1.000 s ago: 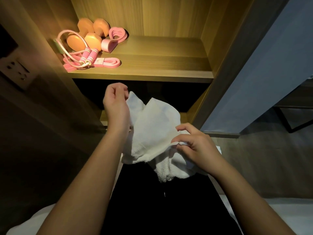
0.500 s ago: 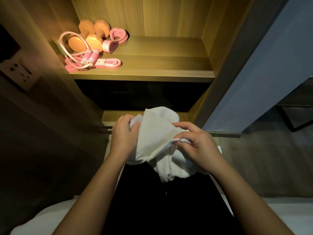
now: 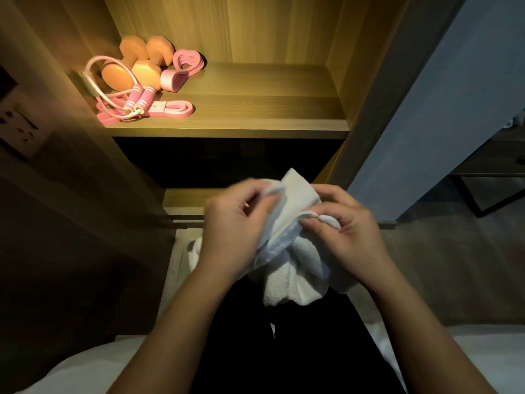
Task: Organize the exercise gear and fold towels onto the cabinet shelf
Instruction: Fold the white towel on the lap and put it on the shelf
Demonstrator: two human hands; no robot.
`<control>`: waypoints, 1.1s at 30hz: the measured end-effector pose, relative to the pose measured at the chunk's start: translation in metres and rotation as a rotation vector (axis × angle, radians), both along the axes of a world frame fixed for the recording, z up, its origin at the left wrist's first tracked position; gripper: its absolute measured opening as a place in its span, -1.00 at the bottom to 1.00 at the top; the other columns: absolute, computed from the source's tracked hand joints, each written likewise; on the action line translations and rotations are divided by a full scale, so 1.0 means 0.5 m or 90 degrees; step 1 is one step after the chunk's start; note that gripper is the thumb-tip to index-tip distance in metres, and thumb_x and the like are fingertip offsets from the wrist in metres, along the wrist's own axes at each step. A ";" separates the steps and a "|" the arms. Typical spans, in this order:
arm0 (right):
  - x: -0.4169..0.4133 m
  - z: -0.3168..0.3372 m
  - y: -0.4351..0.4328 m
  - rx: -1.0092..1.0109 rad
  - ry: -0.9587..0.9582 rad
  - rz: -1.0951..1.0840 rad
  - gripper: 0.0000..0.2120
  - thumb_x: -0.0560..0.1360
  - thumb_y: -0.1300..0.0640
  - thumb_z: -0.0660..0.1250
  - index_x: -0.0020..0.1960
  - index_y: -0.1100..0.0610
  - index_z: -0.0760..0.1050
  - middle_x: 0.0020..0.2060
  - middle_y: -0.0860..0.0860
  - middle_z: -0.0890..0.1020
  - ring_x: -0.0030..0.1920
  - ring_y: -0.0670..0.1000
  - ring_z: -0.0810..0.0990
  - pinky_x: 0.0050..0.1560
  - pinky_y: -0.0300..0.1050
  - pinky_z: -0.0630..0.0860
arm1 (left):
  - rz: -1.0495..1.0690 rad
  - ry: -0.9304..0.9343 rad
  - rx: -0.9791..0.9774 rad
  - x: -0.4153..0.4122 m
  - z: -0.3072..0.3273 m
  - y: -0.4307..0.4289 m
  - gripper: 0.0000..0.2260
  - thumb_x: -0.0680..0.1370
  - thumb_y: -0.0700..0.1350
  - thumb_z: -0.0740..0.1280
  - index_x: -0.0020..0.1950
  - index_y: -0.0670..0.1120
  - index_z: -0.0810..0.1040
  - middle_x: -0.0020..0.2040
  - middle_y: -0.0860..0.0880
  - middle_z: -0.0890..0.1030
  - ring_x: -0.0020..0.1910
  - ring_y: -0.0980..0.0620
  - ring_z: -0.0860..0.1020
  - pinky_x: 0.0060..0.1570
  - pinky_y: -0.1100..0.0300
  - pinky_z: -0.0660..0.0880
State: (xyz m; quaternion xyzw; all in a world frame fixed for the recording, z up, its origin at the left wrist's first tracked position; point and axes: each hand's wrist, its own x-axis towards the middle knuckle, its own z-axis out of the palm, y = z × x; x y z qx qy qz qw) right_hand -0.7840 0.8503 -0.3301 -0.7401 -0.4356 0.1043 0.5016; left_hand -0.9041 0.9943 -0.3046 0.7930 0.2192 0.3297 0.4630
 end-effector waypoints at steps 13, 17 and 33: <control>-0.017 -0.013 0.050 -0.061 0.054 -0.017 -0.94 0.49 0.15 0.43 -0.09 0.05 0.68 -0.19 -0.08 0.60 -0.13 -0.05 0.58 -0.08 0.04 0.53 | -0.055 0.095 0.004 -0.013 -0.059 -0.003 -0.82 0.59 -0.15 0.31 0.11 -0.01 0.67 -0.17 0.17 0.63 -0.10 0.13 0.57 -0.15 0.23 0.50; -0.012 -0.019 0.048 -0.106 0.060 0.002 -0.93 0.49 0.13 0.43 -0.09 0.09 0.69 -0.18 -0.06 0.63 -0.12 -0.04 0.59 -0.04 0.07 0.52 | -0.135 0.171 0.070 -0.018 -0.062 0.013 -0.78 0.59 -0.08 0.24 0.03 -0.08 0.68 -0.14 0.03 0.68 -0.15 0.08 0.57 -0.10 0.10 0.49; -0.018 -0.050 0.046 -0.242 0.017 0.035 -0.84 0.48 0.05 0.44 -0.02 0.10 0.69 -0.11 -0.09 0.66 -0.04 -0.04 0.60 0.02 0.01 0.51 | -0.296 0.411 0.226 -0.014 -0.063 0.044 -0.76 0.63 -0.04 0.20 -0.03 -0.11 0.62 -0.18 -0.03 0.62 -0.16 0.00 0.53 -0.07 -0.01 0.44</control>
